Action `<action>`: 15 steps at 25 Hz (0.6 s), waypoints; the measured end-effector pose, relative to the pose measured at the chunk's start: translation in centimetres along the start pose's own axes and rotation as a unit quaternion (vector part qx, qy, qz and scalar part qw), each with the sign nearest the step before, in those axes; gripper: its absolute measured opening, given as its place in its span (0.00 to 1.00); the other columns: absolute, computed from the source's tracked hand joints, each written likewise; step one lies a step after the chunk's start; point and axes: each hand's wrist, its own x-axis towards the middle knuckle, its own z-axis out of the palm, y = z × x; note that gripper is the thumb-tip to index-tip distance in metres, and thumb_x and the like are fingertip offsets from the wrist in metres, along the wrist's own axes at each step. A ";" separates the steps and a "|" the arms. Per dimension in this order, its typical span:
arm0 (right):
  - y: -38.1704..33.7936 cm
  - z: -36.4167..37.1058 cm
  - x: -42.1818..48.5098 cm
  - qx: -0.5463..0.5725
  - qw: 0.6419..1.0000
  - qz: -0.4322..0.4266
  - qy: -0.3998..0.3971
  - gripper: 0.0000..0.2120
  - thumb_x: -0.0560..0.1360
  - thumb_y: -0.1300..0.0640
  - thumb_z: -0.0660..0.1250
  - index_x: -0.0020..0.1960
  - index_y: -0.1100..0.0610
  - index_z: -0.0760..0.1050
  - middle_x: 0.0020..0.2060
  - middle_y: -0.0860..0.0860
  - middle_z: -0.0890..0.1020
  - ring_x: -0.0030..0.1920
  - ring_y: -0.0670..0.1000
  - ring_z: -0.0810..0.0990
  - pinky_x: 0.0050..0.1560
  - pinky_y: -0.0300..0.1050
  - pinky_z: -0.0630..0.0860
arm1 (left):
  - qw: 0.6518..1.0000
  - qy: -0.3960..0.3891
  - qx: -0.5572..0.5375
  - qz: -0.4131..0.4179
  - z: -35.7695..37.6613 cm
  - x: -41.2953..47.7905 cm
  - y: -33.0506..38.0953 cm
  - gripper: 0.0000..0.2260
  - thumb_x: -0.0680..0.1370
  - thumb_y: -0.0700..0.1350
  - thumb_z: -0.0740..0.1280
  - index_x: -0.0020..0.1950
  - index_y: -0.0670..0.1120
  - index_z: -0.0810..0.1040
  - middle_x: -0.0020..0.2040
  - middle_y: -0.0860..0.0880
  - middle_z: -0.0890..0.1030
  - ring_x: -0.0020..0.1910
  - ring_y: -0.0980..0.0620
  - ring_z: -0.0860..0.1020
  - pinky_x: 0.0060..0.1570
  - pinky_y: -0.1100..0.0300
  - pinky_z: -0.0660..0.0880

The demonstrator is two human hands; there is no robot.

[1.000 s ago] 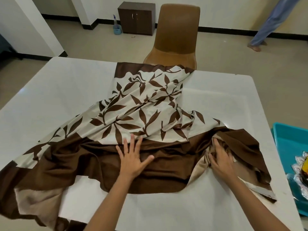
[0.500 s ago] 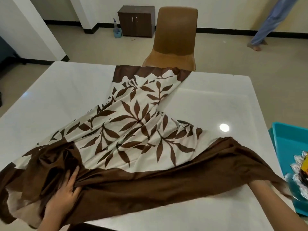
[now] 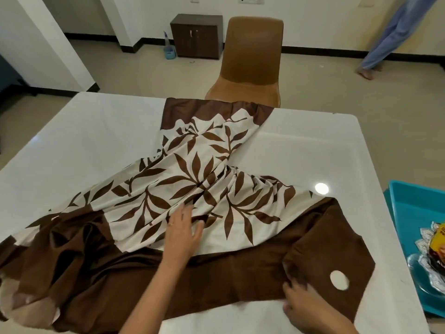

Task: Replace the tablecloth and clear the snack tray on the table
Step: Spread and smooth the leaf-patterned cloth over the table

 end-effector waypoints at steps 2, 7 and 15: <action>-0.9 -4.4 0.1 0.138 0.990 -0.026 -0.005 0.14 0.79 0.51 0.58 0.46 0.57 0.80 0.47 0.53 0.83 0.46 0.50 0.83 0.42 0.38 0.77 | 0.998 -0.055 -0.010 0.019 3.6 0.7 3.0 0.33 0.76 0.69 0.47 0.78 0.55 0.51 0.79 0.49 0.45 0.78 0.44 0.44 0.72 0.46 0.40; 3.0 -12.4 13.8 0.174 0.933 -0.026 0.315 0.25 0.81 0.53 0.58 0.75 0.57 0.59 0.75 0.56 0.61 0.75 0.54 0.59 0.73 0.49 0.58 | 0.992 -0.064 0.094 -0.054 7.6 0.5 0.8 0.37 0.71 0.73 0.33 0.77 0.60 0.39 0.78 0.51 0.36 0.76 0.44 0.33 0.68 0.39 0.28; -2.9 0.8 15.5 -0.094 0.924 -0.278 0.247 0.31 0.73 0.59 0.61 0.75 0.57 0.59 0.73 0.52 0.59 0.73 0.51 0.65 0.74 0.47 0.52 | 0.993 -0.031 0.085 -0.074 4.9 -2.6 -4.6 0.32 0.75 0.68 0.37 0.78 0.59 0.50 0.79 0.53 0.51 0.78 0.47 0.48 0.73 0.40 0.39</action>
